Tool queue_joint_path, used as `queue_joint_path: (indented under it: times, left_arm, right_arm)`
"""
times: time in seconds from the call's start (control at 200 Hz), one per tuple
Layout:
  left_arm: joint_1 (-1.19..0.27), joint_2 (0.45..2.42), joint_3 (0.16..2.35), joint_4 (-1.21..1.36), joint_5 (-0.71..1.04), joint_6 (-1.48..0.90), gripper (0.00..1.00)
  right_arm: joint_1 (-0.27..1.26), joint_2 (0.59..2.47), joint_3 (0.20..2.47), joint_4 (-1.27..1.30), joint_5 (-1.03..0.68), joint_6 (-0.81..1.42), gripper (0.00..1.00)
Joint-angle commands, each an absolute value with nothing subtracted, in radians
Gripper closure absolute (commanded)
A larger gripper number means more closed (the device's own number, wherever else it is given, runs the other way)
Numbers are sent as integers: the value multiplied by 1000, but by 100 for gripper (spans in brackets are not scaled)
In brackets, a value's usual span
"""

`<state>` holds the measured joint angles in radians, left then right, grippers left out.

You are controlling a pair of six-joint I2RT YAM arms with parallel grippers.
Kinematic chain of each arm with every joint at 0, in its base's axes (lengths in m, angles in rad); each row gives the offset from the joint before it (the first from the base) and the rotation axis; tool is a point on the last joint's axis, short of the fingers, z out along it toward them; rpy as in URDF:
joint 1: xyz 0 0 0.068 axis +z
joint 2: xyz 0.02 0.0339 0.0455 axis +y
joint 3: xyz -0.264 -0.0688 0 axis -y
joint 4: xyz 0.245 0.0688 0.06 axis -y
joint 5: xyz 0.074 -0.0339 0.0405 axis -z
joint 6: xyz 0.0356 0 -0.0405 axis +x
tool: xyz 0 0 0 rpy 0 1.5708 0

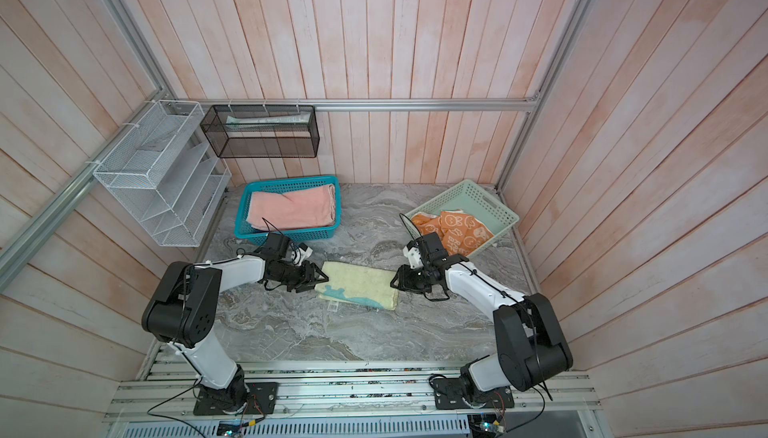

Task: Fold and stack the towels
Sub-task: 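Lower the yellow-and-teal towel onto the pink towel and open the left gripper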

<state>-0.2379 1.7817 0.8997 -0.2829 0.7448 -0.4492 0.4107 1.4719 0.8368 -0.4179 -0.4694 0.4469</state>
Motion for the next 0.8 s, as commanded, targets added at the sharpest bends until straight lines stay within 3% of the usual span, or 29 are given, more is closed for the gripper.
queue_joint_path:
  times: [0.0,0.065,0.12,0.23,0.29,0.51,0.795]
  left_arm:
    - [-280,1839,926,-251,744,-481,48]
    - [-308,1860,942,-241,730,-502,50]
    - [-322,1879,956,-239,715,-526,57]
    - [-343,1879,990,-250,670,-541,88]
    - [-356,1857,1023,-265,642,-540,100]
    - [-365,1808,1289,-425,589,-493,100]
    - [-354,1950,1909,-781,515,-308,100]
  right_arm:
    - [422,1480,833,-404,-454,432,56]
    - [423,1469,827,-397,-445,428,56]
    - [422,1453,823,-397,-430,421,56]
    - [419,1416,822,-398,-388,399,56]
    - [411,1392,822,-398,-364,386,56]
    - [328,1301,825,-390,-307,343,56]
    - [233,1244,838,-340,-288,327,57]
